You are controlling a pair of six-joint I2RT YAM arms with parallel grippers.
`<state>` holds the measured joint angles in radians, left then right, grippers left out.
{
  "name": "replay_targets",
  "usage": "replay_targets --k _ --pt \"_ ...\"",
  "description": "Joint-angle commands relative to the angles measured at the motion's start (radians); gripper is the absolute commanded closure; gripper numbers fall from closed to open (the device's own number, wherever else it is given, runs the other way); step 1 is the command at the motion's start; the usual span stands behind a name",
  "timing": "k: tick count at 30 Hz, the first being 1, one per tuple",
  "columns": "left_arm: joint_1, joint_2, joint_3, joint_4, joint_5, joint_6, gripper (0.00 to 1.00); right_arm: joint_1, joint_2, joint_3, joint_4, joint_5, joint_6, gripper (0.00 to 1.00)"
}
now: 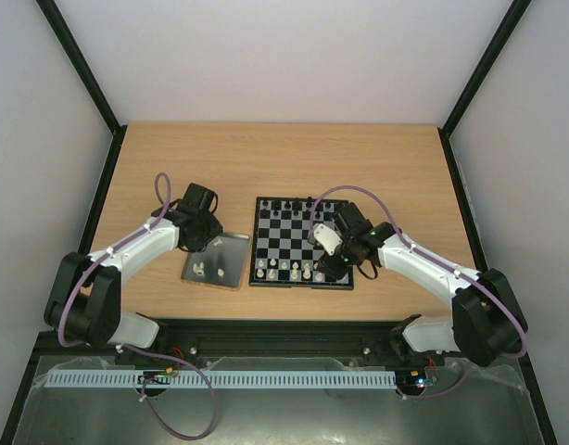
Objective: Set up the chess pieces on the board
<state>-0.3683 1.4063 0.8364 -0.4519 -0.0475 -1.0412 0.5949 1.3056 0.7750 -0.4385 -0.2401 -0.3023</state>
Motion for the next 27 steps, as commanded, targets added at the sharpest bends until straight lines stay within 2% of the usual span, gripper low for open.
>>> replay_targets --k 1,9,22,27 --pt "-0.004 0.061 0.023 -0.057 -0.002 -0.103 0.62 -0.004 -0.026 -0.014 0.012 -0.028 0.002 0.69" --pt "-0.004 0.174 0.067 -0.046 0.047 -0.114 0.65 -0.004 -0.017 -0.019 0.016 -0.012 0.003 0.68" --pt "-0.004 0.273 0.12 -0.034 0.064 -0.077 0.67 -0.005 -0.013 -0.028 0.019 -0.007 -0.004 0.67" --pt "-0.004 0.294 0.133 -0.039 0.079 -0.05 0.7 -0.004 -0.007 -0.029 0.019 -0.006 -0.006 0.67"
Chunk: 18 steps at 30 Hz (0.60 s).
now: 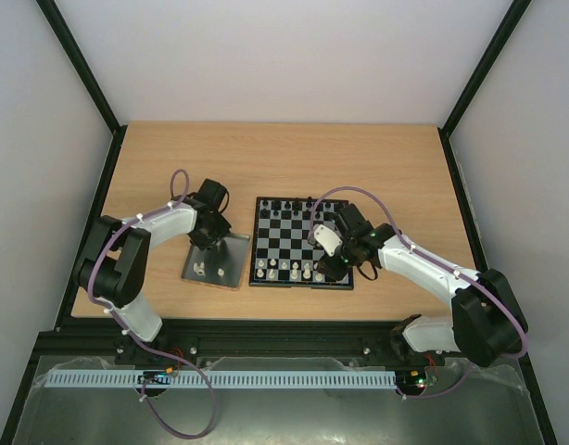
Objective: Set up the chess pieces on the board
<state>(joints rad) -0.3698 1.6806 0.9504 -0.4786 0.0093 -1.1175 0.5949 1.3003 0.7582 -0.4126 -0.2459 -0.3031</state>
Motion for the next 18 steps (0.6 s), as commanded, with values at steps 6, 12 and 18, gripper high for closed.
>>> replay_targets --k 6,12,18 --pt "-0.003 0.002 0.02 -0.039 -0.011 0.062 0.69 -0.004 0.003 -0.013 -0.009 0.0 -0.005 0.67" --pt "-0.004 -0.038 0.025 -0.055 -0.036 0.199 0.61 -0.004 0.005 -0.013 -0.011 -0.003 -0.005 0.67" --pt "-0.004 -0.098 0.028 -0.059 -0.045 0.342 0.58 -0.004 0.009 -0.013 -0.009 -0.003 -0.005 0.67"
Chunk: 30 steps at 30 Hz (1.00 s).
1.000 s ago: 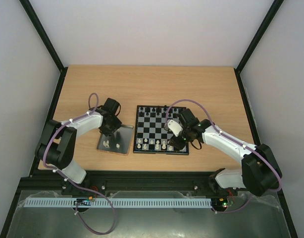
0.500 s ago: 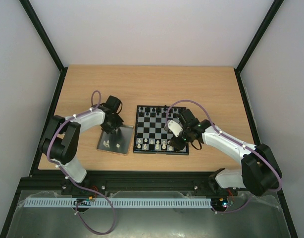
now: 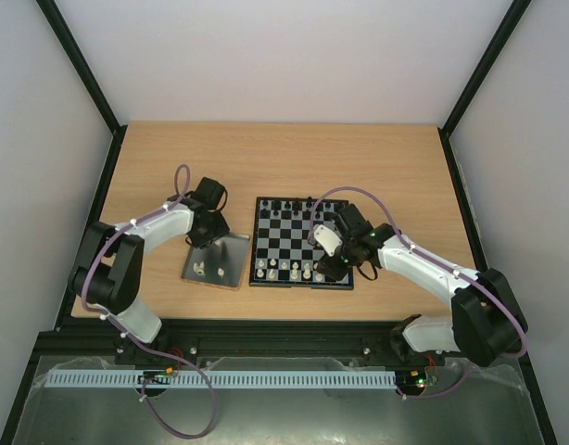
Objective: Set up the chess pieces on the board
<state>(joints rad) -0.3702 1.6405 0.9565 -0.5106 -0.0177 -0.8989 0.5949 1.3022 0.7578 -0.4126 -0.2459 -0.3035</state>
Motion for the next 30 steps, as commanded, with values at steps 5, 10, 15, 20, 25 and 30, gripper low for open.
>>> replay_targets --k 5,10,15,20,25,30 --pt "-0.004 -0.086 0.005 0.03 0.023 0.279 0.61 -0.004 0.013 -0.012 -0.009 0.0 -0.003 0.67" --pt "-0.003 -0.037 0.043 0.01 0.061 0.397 0.67 -0.004 0.016 -0.015 -0.008 0.007 -0.003 0.67" --pt "-0.004 0.017 0.071 -0.025 0.042 0.434 0.62 -0.004 0.019 -0.016 -0.006 0.015 -0.005 0.66" --pt "-0.004 0.024 0.068 -0.036 0.022 0.449 0.65 -0.004 0.017 -0.019 -0.006 0.017 -0.005 0.67" --pt "-0.004 0.021 0.061 -0.053 -0.001 0.465 0.7 -0.004 0.021 -0.018 -0.005 0.017 -0.005 0.67" --pt "-0.004 0.05 0.057 -0.063 0.014 0.475 0.81 -0.005 0.026 -0.017 -0.007 0.016 -0.006 0.66"
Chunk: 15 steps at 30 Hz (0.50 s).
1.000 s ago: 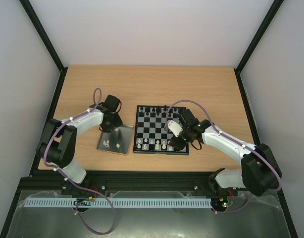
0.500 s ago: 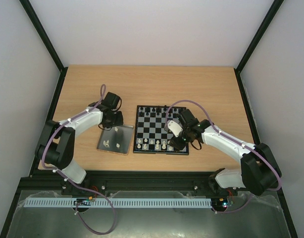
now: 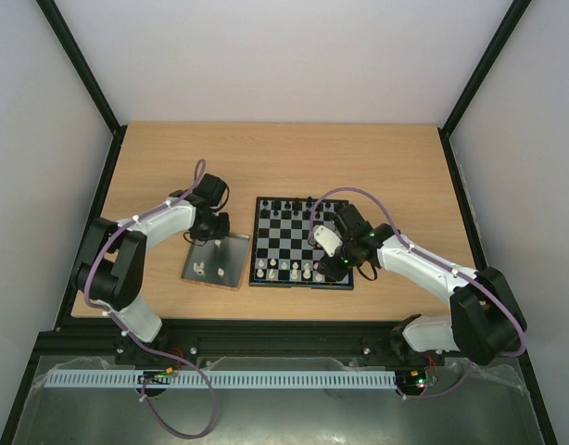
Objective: Set up the chess pieces on the board
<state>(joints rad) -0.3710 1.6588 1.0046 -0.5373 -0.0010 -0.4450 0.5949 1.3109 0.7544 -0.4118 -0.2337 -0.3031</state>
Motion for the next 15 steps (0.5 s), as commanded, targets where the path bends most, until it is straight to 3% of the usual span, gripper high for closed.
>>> replay_targets --k 1,8,13,15 --pt "-0.003 0.037 0.007 -0.034 0.001 0.022 0.83 -0.004 0.016 -0.014 -0.007 0.005 -0.007 0.66" --pt "-0.003 0.054 0.003 -0.027 0.016 0.026 0.86 -0.005 0.016 -0.015 -0.007 0.005 -0.007 0.66" --pt "-0.003 0.053 -0.002 -0.03 0.022 0.033 0.98 -0.004 0.017 -0.015 -0.008 0.005 -0.007 0.66" --pt "-0.003 0.045 0.004 -0.042 0.03 0.042 0.98 -0.005 0.016 -0.016 -0.007 0.007 -0.007 0.66"
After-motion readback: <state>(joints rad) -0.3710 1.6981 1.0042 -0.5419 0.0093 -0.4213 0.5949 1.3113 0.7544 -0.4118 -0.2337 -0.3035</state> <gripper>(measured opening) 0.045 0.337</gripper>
